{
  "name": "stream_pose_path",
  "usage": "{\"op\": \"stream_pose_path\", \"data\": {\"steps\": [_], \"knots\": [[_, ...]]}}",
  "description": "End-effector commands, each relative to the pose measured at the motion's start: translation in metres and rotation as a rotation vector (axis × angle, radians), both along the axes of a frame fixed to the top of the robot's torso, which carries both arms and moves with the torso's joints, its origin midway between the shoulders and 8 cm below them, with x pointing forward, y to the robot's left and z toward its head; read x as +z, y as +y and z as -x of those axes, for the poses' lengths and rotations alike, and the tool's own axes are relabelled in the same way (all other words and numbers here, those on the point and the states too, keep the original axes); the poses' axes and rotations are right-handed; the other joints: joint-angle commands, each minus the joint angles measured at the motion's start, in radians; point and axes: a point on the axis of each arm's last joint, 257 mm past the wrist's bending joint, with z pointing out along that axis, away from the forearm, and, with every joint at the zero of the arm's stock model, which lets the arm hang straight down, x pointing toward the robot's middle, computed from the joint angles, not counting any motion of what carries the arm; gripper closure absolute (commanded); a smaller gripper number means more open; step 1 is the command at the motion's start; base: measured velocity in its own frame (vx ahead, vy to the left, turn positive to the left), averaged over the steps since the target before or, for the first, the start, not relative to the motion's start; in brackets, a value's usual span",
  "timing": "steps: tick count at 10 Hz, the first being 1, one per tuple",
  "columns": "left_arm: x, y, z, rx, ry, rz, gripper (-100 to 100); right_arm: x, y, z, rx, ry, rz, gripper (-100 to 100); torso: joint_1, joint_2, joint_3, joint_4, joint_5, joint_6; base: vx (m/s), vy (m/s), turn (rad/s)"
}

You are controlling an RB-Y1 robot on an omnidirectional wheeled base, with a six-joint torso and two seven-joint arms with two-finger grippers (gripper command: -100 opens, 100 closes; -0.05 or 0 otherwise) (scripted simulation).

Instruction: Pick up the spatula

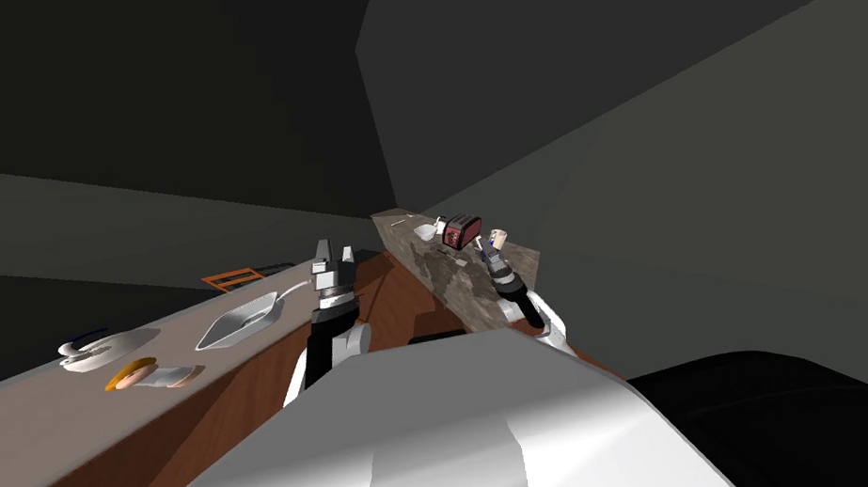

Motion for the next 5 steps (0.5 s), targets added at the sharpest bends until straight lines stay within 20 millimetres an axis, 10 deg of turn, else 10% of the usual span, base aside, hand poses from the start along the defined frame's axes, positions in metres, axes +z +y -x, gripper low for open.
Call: {"op": "stream_pose_path", "data": {"steps": [1,5], "knots": [[0.000,0.000,0.000,0.000,0.000,0.000,0,-0.008,0.005,-0.004,0.024,0.002,0.056,-100,0.000,0.000,0.000,0.000,0.000,0.000,0.007,0.080,0.092],[0.000,0.000,0.000,0.000,0.000,0.000,0,-0.026,0.012,-0.011,0.069,0.012,0.178,-100,0.000,0.000,0.000,0.000,0.000,0.000,0.019,0.084,0.083]]}}
